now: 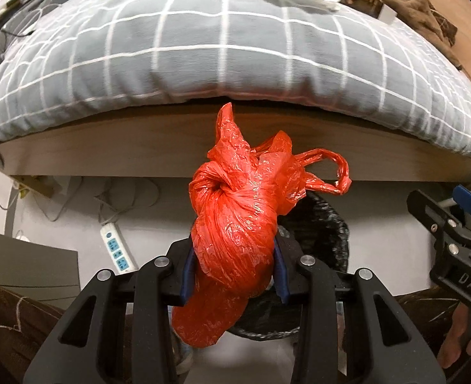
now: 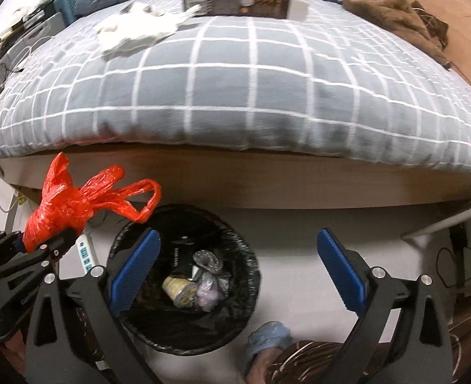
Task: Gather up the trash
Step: 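Open the left tool to drop the red bag while the right tool drops the clear bag, then move both open tools back over the bed toward the snack box, then grasp the clear plastic packet with the left tool while the right tool grasps the yellow snack packet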
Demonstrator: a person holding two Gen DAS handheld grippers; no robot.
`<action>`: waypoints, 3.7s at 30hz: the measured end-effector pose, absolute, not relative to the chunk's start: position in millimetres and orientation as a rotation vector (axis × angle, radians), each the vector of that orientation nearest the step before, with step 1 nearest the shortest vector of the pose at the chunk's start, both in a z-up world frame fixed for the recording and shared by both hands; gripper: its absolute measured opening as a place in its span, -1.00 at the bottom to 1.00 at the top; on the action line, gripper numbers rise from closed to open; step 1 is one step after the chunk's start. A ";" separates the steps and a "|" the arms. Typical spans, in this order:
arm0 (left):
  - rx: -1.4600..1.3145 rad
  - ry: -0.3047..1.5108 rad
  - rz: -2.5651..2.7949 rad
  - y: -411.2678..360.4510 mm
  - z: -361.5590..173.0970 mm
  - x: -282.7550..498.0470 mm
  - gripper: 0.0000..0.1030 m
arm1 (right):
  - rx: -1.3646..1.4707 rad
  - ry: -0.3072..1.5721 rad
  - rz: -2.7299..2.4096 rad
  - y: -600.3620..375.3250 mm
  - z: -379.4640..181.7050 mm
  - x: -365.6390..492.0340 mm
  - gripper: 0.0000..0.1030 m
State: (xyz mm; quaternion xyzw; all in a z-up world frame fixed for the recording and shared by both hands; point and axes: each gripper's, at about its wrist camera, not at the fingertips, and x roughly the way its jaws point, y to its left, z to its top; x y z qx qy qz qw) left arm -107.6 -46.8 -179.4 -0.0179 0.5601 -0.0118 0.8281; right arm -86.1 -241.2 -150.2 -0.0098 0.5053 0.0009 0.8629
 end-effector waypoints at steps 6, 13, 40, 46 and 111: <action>-0.023 1.184 -0.056 -65.6 -179.7 -105.7 -0.27 | 0.036 1.057 -0.044 -265.1 -150.5 -87.9 0.83; -0.006 1.173 -0.044 -70.1 -179.8 -106.8 0.04 | 0.038 1.048 -0.039 -264.2 -148.6 -87.0 0.83; -0.008 0.934 0.016 -35.3 -88.3 -53.7 0.89 | 0.014 0.812 0.019 -250.0 -61.9 -62.4 0.83; -0.013 0.891 0.018 -25.5 -73.2 -22.9 0.89 | -0.026 0.791 0.045 -241.6 -49.4 -41.9 0.83; -0.023 0.978 -0.108 -31.7 -91.8 208.8 -0.16 | -0.142 0.830 0.246 -187.5 -55.0 273.3 -0.88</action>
